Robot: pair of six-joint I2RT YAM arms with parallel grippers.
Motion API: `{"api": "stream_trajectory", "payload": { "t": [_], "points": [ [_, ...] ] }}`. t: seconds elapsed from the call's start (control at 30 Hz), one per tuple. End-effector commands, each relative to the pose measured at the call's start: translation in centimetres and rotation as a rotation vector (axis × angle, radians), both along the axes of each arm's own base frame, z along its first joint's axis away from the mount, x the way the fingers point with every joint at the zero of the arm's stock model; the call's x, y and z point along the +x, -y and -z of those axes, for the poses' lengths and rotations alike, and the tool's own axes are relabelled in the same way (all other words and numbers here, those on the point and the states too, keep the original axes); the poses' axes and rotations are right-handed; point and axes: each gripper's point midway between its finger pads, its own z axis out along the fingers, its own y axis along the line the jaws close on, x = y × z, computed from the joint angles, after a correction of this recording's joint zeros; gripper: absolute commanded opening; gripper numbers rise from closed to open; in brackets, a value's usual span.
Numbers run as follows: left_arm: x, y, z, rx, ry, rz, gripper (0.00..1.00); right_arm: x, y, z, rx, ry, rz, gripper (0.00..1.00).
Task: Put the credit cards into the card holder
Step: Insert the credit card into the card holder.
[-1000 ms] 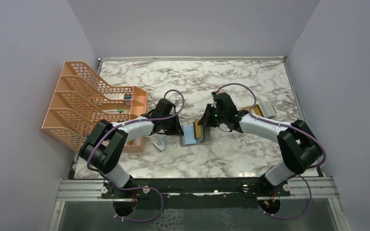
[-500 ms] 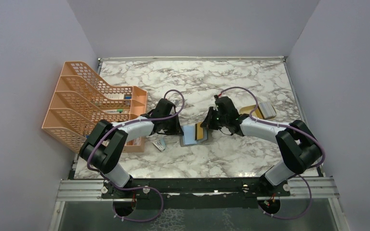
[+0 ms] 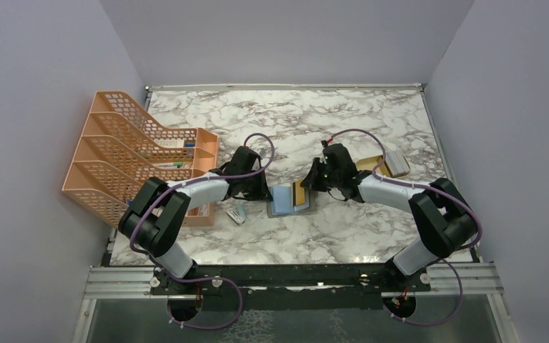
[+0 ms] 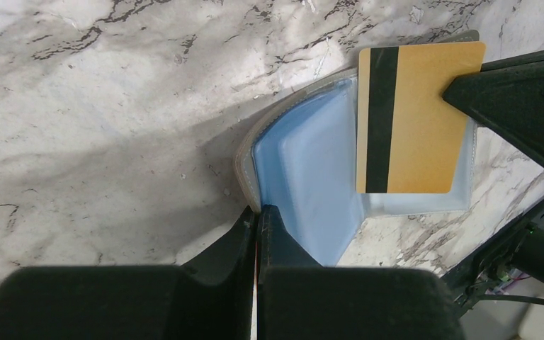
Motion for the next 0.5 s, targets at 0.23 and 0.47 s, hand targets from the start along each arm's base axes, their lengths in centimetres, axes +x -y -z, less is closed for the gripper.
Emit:
{"api": "stream_trajectory", "payload": {
  "t": [0.23, 0.47],
  "points": [
    [0.1, -0.2, 0.5, 0.028, -0.012, 0.002, 0.0, -1.2, -0.5, 1.4, 0.054, -0.002, -0.06, 0.01],
    [0.2, -0.1, 0.4, 0.024, -0.012, -0.002, 0.0, -1.6, -1.7, 1.3, 0.122, -0.01, -0.1, 0.01]
  ]
}}
